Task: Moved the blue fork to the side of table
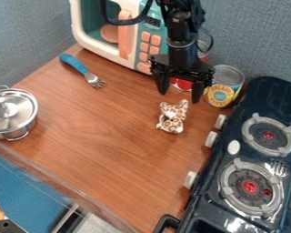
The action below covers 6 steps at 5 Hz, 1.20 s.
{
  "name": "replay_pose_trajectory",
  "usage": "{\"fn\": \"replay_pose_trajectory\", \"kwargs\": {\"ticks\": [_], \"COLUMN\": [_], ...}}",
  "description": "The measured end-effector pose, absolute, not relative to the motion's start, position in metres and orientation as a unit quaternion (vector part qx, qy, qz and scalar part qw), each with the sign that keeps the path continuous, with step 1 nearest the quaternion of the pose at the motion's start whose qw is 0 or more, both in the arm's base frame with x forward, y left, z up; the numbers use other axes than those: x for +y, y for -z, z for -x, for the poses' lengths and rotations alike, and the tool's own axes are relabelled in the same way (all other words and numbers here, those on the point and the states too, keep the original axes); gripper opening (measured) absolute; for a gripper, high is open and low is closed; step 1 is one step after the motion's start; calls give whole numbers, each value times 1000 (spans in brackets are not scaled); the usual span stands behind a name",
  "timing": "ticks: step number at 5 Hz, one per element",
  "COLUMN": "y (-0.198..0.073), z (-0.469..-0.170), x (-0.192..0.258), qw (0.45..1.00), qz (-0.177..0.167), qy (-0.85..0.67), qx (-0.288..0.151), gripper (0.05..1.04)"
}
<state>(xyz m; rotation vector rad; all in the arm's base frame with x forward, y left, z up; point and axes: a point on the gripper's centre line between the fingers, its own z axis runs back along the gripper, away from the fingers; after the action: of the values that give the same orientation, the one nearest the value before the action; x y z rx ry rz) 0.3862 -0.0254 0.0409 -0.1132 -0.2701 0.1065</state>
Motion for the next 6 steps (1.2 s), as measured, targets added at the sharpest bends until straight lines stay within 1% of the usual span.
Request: {"fn": "replay_pose_trajectory", "kwargs": {"ticks": [1, 2, 3, 4, 5, 6], "y": [-29, -26, -43, -42, -40, -18], "z": [-383, -374, -363, -349, -346, -351], "x": [-26, -11, 21, 58, 109, 144], "qw": [990, 987, 973, 955, 918, 900], "qz": [57, 67, 53, 31, 33, 22], "qy": [-55, -76, -151, -239, -340, -391], "qx": [-119, -129, -166, -174, -201, -190], "gripper": [999, 999, 999, 999, 999, 999]}}
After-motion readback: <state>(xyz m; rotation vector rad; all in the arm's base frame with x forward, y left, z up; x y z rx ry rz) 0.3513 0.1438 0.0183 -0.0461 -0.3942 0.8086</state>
